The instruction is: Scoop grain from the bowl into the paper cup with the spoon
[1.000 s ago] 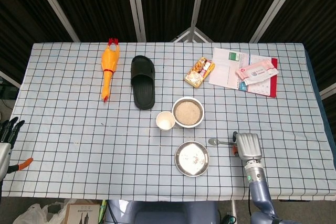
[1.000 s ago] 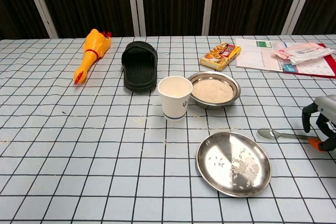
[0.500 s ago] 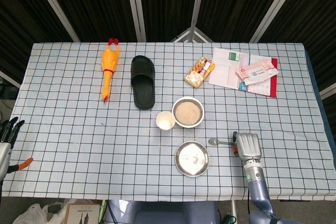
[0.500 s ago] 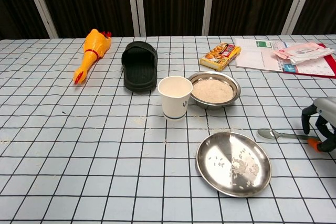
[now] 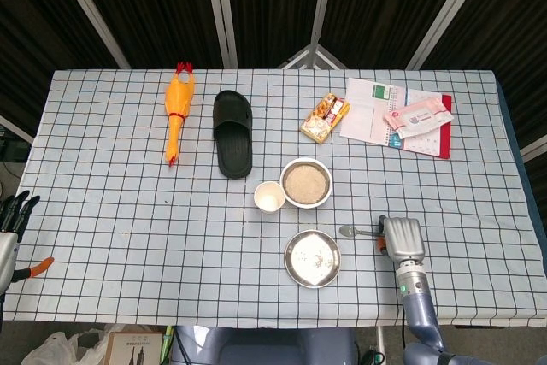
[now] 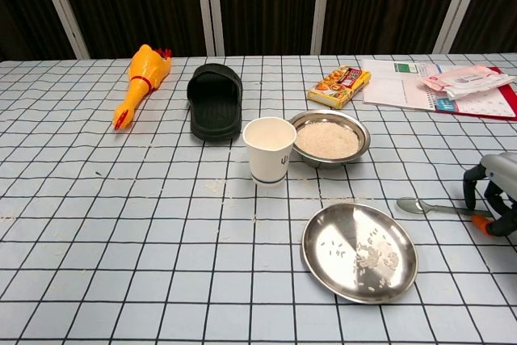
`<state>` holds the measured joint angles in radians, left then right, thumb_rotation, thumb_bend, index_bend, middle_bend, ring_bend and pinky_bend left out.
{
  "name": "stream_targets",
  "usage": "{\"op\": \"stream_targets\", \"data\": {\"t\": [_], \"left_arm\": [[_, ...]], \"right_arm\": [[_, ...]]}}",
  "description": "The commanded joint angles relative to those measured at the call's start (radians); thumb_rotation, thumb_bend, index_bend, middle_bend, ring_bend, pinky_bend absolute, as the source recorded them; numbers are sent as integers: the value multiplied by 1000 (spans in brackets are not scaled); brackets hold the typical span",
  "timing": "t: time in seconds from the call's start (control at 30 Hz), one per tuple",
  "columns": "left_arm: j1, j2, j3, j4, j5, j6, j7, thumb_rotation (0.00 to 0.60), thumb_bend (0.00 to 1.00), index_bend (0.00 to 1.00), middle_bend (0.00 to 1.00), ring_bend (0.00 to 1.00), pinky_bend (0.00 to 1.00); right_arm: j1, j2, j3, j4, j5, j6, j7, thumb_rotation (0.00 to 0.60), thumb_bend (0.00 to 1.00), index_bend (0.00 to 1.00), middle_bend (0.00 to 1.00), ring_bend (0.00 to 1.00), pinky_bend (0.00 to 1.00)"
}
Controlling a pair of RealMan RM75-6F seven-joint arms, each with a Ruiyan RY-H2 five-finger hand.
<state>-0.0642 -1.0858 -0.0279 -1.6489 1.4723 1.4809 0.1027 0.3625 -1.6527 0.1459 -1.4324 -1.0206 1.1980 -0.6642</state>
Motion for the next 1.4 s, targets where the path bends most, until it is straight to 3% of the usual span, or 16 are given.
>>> {"op": "stream_targets", "data": {"t": [0.03, 0.33, 0.73, 1.1, 1.4], "left_arm": [[0, 0, 0, 0, 0, 0, 0, 600, 0, 0, 0, 0, 0], [-1, 2, 1, -2, -1, -3, -1, 600, 0, 0, 0, 0, 0], [0, 3, 1, -5, -4, -5, -2, 600, 0, 0, 0, 0, 0], [-1, 10, 1, -11, -9, -14, -17, 600, 0, 0, 0, 0, 0], [-8, 30, 4, -28, -25, -44, -32, 600, 0, 0, 0, 0, 0]], "right_arm": [[0, -1, -1, 3, 2, 1, 2, 600, 486, 582, 831, 987, 1000], [-2, 0, -8, 8, -1, 7, 17, 600, 506, 613, 831, 987, 1000], [13, 63, 15, -71, -20, 41, -13, 600, 646, 630, 831, 987, 1000], [105, 145, 109, -200, 25, 61, -188, 600, 676, 631, 831, 987, 1000], [240, 64, 155, -168, 76, 104, -448, 600, 676, 633, 831, 987, 1000]]}}
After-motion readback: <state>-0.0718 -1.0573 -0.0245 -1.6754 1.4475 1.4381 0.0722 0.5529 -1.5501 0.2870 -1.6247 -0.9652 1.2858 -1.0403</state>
